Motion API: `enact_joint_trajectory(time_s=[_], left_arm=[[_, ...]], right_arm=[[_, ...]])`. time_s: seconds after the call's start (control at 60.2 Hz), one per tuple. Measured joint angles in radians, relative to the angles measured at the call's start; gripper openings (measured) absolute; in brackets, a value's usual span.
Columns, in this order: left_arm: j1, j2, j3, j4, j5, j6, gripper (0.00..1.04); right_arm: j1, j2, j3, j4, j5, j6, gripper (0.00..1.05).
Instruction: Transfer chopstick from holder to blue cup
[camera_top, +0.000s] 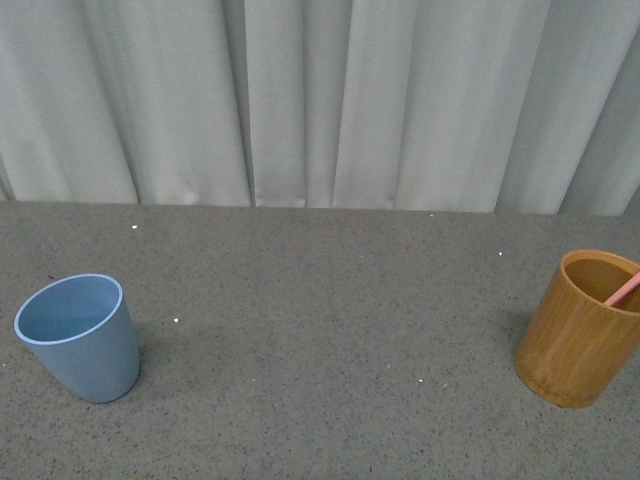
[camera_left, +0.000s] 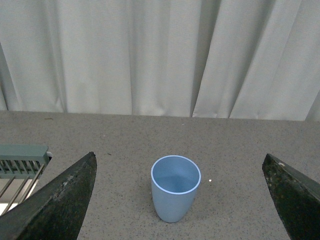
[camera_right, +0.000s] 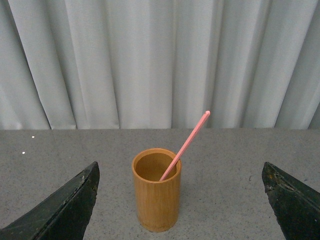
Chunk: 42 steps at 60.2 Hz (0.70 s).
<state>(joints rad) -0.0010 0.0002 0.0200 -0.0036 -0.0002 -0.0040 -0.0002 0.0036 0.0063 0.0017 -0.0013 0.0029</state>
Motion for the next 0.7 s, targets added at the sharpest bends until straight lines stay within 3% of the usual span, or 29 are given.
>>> enact_joint_trajectory(time_s=[0.697], left_arm=[[0.0,0.0,0.0,0.0,0.0,0.0,0.98]], right_arm=[[0.0,0.0,0.0,0.0,0.0,0.0,0.95]])
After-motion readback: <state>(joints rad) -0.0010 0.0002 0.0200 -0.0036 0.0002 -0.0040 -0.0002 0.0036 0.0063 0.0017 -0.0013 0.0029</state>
